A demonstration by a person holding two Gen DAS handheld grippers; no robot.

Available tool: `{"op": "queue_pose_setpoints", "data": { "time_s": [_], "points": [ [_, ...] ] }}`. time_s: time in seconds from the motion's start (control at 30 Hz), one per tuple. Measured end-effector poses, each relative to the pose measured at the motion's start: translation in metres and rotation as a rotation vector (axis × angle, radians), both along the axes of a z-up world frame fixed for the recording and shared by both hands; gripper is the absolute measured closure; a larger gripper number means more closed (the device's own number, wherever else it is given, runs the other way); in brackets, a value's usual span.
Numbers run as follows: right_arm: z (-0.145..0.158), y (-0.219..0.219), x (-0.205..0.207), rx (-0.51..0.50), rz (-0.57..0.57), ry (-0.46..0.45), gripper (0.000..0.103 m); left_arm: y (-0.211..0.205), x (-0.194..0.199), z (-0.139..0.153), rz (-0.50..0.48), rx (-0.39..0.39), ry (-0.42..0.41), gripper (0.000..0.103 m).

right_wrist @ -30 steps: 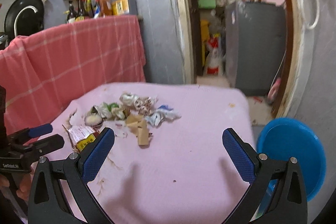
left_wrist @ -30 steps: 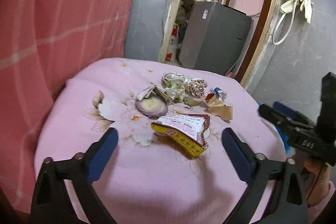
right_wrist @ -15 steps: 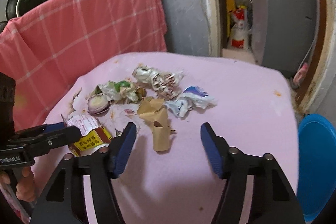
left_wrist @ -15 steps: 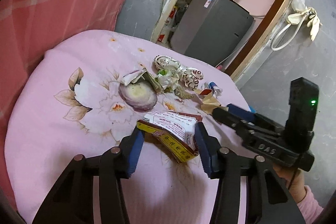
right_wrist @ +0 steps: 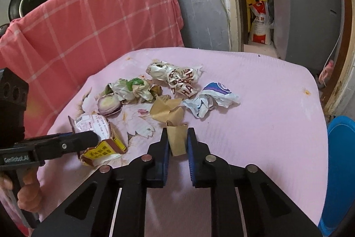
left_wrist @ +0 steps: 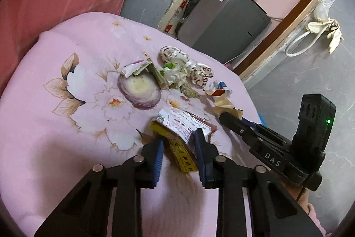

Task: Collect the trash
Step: 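Grasp the yellow-red packet with the left tool while the right tool grasps the brown paper, then carry both items over the blue basin and open both tools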

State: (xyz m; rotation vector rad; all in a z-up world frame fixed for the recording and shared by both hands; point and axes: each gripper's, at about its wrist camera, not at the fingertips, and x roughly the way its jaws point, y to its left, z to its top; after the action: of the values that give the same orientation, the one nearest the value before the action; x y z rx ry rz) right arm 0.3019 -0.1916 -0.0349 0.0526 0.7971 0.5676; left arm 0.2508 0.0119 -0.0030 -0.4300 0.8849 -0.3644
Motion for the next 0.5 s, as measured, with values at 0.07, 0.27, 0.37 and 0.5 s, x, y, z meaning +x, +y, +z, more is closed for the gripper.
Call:
{"op": "queue_pose_setpoints", "data": {
  "time_s": [0.07, 0.27, 0.37, 0.5],
  "points": [
    [0.004, -0.004, -0.008, 0.015, -0.014, -0.026, 0.092, -0.005, -0.003, 0.003, -0.003, 0.01, -0.018, 0.085],
    [0.015, -0.022, -0.033, 0.085, -0.06, -0.097, 0.092, -0.024, -0.018, 0.013, -0.011, 0.077, -0.111, 0.088],
    [0.025, -0.032, -0.047, 0.122, -0.093, -0.142, 0.092, -0.035, -0.026, 0.02, -0.006, 0.108, -0.168, 0.088],
    [0.042, -0.047, -0.067, 0.157, -0.133, -0.219, 0.092, -0.05, -0.039, 0.037, 0.018, 0.136, -0.288, 0.088]
  ]
}}
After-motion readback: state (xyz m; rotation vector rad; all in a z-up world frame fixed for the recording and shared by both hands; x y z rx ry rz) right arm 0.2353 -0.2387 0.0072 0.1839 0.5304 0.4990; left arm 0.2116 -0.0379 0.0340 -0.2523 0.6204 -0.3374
